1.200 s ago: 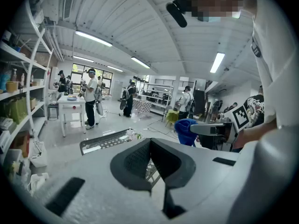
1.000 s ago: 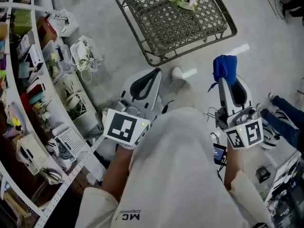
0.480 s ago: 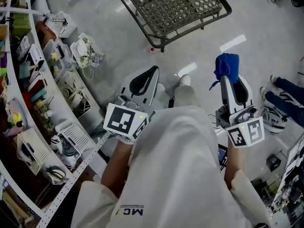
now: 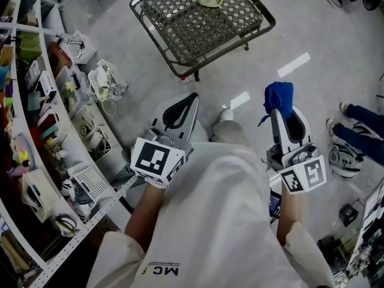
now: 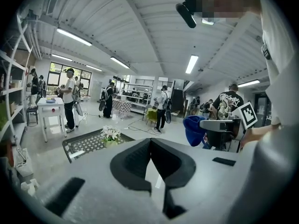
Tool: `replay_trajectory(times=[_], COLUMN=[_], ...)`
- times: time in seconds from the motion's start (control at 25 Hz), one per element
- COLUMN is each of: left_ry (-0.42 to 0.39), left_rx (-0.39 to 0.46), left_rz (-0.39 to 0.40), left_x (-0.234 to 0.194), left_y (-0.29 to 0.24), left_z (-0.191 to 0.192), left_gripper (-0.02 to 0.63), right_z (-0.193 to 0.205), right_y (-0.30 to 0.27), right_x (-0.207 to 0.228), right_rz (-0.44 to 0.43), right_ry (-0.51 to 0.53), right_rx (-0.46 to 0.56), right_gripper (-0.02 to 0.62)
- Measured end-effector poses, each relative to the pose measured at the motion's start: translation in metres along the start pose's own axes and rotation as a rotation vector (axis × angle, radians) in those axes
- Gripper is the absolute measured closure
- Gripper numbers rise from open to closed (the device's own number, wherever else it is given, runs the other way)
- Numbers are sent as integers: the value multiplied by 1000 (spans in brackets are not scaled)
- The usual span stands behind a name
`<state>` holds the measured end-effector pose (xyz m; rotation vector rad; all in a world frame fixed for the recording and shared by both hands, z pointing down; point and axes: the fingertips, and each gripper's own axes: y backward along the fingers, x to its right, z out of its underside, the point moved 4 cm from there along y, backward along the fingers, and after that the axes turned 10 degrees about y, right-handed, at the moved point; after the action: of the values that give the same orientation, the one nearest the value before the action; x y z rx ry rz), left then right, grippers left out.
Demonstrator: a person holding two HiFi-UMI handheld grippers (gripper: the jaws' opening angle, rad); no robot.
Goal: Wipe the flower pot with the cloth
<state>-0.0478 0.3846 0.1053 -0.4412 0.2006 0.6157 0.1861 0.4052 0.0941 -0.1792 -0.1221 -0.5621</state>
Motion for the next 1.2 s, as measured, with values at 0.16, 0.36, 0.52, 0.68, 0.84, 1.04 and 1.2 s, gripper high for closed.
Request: replay_trajectory(times=[0.16, 0.36, 0.52, 0.68, 0.84, 1.04, 1.2], left_ry=[38, 29, 38, 71, 90, 95, 83], left_rx=[-27, -55, -54, -39, -26, -28, -66], left_rz=[-27, -18, -22, -10, 16, 35, 74], left_x=[6, -3, -28, -60, -94, -143, -165], left_y=[-16, -33, -54, -87, -121, -157, -187], left_z=[3, 5, -2, -15, -42, -69, -75], left_gripper=[583, 584, 583, 584, 583, 583, 583], right_z=[-10, 3, 6, 2, -7, -24, -29], right_y=[-12, -31, -58, -100, -159, -234, -267], right_x=[15, 29, 42, 54, 62, 74, 84], right_rz=[-28, -6, -9, -23, -36, -49, -17], right_ry=[-2, -34, -58, -21, -37, -34, -50], right_rx=[14, -8, -16, -48, -67, -72, -76], right_gripper=[491, 485, 483, 483, 483, 483, 483])
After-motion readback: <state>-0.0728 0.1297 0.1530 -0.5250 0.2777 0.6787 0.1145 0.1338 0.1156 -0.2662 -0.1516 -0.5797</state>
